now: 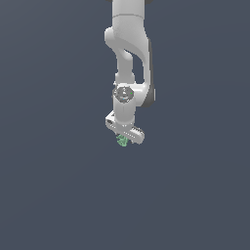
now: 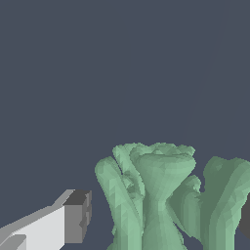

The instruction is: Pick up the object and move it to a goal position.

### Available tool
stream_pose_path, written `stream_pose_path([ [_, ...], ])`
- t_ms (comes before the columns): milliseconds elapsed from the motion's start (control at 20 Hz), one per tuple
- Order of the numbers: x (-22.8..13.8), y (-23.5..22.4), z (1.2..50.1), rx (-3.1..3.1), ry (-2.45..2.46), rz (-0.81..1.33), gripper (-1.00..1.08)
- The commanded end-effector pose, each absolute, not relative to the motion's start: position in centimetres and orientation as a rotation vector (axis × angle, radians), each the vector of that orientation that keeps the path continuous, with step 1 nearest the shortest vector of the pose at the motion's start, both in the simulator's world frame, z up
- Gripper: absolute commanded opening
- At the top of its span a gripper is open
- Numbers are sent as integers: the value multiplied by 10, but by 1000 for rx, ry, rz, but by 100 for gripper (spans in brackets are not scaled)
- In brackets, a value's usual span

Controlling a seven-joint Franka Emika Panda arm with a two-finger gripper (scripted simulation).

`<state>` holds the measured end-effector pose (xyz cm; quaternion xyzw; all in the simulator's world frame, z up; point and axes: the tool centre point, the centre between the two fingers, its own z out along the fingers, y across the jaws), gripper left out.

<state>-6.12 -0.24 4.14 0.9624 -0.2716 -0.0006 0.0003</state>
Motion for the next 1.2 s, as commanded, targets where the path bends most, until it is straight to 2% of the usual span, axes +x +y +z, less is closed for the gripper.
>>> stream_pose_path([
  [0,-61,-2,40,3023,-853,0,-100],
  [700,-60,-1,46,3024,-853,1,-100],
  [1150,-54,5,91,3024,-854,1,-100],
])
